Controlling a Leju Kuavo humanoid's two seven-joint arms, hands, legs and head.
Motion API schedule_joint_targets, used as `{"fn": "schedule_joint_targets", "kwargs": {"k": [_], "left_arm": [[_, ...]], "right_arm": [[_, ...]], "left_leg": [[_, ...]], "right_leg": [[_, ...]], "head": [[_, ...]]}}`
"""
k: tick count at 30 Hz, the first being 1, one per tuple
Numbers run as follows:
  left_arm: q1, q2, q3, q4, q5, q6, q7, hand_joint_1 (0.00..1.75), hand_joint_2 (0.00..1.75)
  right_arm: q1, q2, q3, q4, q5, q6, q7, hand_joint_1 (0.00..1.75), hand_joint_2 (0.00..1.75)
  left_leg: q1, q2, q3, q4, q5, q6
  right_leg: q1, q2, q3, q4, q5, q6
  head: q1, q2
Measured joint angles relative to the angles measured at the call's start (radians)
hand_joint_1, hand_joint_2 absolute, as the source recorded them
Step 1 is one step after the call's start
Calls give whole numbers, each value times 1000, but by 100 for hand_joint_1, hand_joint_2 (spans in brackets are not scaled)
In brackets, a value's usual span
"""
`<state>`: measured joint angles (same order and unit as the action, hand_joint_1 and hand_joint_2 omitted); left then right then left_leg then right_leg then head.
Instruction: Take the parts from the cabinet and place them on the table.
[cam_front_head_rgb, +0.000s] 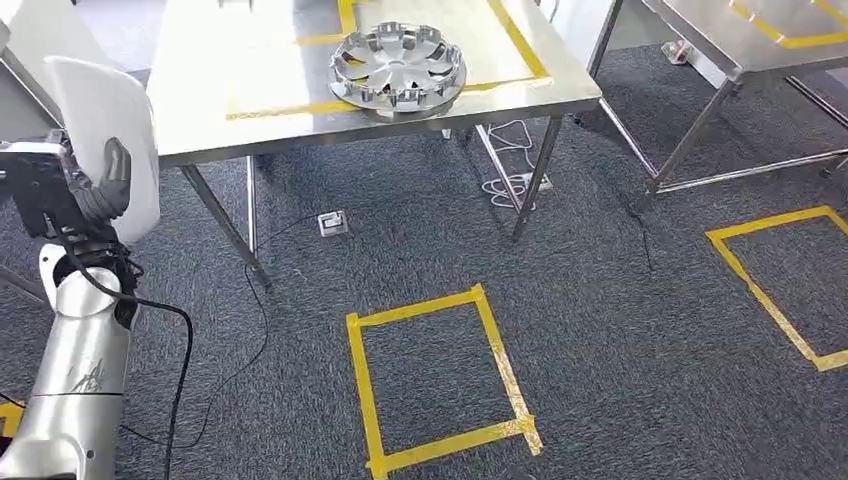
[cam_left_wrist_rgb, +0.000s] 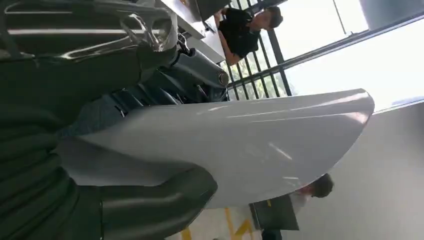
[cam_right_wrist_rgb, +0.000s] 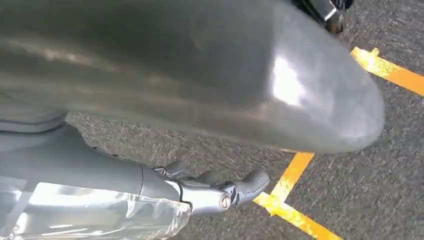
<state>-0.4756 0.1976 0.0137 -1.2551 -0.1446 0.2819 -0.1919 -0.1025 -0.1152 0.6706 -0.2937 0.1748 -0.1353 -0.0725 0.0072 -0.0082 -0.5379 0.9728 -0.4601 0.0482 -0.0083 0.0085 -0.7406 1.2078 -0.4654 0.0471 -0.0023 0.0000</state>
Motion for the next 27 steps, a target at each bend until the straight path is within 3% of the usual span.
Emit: {"fn": "schedule_joint_targets", "kwargs": {"k": [1,2,3,5,6,8,10,12,13,14,15,17,18,19,21,22,23,24,25,27], "left_arm": [[-1,-1,-3,0,0,0,0,175,175],[-4,-2,-7,2,0,-1,1,175,175],[-11,-3,-12,8,-2,-2,2,175,175],[-22,-5,-16,16,-3,-3,3,175,175],[-26,-5,-19,19,-4,-5,3,175,175],[-35,-5,-24,23,-5,-7,0,175,175],[-40,-4,-28,35,-2,-6,-5,175,175],[-29,-4,-30,52,0,-6,-6,175,175],[-23,-5,-31,58,0,-6,-6,175,175],[-19,-5,-33,62,0,-7,-6,175,175],[-21,-5,-34,66,1,-6,-7,175,175],[-28,-2,-36,69,2,-6,-10,175,175],[-30,-2,-37,72,2,-6,-11,175,175],[-32,-2,-39,75,2,-4,-12,175,175],[-36,-2,-40,76,6,0,-13,175,175],[-39,0,-41,76,6,1,-15,175,175],[-40,0,-41,76,6,1,-16,175,175],[-41,0,-41,76,7,2,-19,175,175],[-43,-1,-41,76,9,3,-20,175,175],[-37,-3,-41,77,12,4,-21,175,175]], "right_arm": [[1,0,0,0,-2,-4,0,0,0],[3,0,0,0,-5,-7,1,0,0],[5,1,0,0,-7,-8,2,0,0],[10,3,0,0,-10,-10,4,0,0],[11,4,0,0,-11,-11,3,0,0],[11,10,0,-2,-14,-13,3,0,0],[14,9,0,-2,-19,-18,3,0,0],[19,10,0,-2,-21,-21,3,0,0],[22,11,0,-2,-21,-22,3,0,0],[25,11,0,-2,-22,-22,3,0,0],[26,11,0,-2,-23,-23,3,0,0],[25,11,0,-2,-23,-24,3,0,0],[26,13,1,-1,-23,-24,3,0,0],[23,14,1,-1,-24,-25,4,0,0],[26,16,1,-2,-24,-24,4,0,0],[25,19,2,-2,-24,-24,4,0,0],[24,16,2,-3,-24,-26,3,0,0],[23,18,2,-3,-24,-27,2,0,0],[20,17,2,-3,-24,-27,0,0,0],[24,16,3,-3,-29,-27,1,0,0]], "left_leg": [[0,0,13,0,-9,-3],[-1,0,23,0,-20,-7],[-12,-1,26,6,-31,-14],[-10,-3,28,3,-39,-25],[-7,-2,30,0,-43,-31],[-3,3,28,16,-64,-43],[-3,3,-28,141,-124,-44],[-3,2,-129,316,-180,-46],[-3,2,-163,352,-171,-47],[-3,3,-172,336,-132,-48],[-3,3,-158,270,-69,-48],[-3,4,-102,82,69,-42],[-7,6,-81,62,70,-34],[-16,6,-81,51,74,-28],[-18,7,-79,41,58,-14],[-16,7,-72,28,53,-8],[0,8,-49,-2,44,-3],[-2,6,-39,-12,42,1],[-2,7,-34,-11,40,5],[-3,6,-27,-11,30,9]], "right_leg": [[0,-1,37,-98,53,7],[2,-4,76,-204,106,8],[8,-7,100,-233,105,-9],[10,-7,97,-228,94,-30],[12,-7,97,-226,88,-38],[-1,-1,112,-238,83,-49],[0,1,126,-239,72,-65],[2,5,141,-238,59,-69],[2,8,149,-238,51,-68],[3,10,160,-237,43,-68],[4,12,174,-238,34,-66],[6,14,202,-238,16,-62],[5,14,195,-243,10,-59],[14,16,204,-240,9,-54],[10,15,199,-241,6,-50],[15,14,201,-243,4,-44],[17,8,191,-236,-9,-40],[19,3,178,-200,-20,-38],[16,2,140,-128,-40,-37],[4,1,27,56,-90,-35]], "head": [[0,0],[0,0],[0,0],[-1,0],[-1,0],[-2,0],[-3,0],[-3,0],[-3,0],[-3,0],[-3,0],[-3,0],[1,0],[0,0],[-6,0],[-5,0],[-6,0],[-1,0],[-1,0],[-1,0]]}}
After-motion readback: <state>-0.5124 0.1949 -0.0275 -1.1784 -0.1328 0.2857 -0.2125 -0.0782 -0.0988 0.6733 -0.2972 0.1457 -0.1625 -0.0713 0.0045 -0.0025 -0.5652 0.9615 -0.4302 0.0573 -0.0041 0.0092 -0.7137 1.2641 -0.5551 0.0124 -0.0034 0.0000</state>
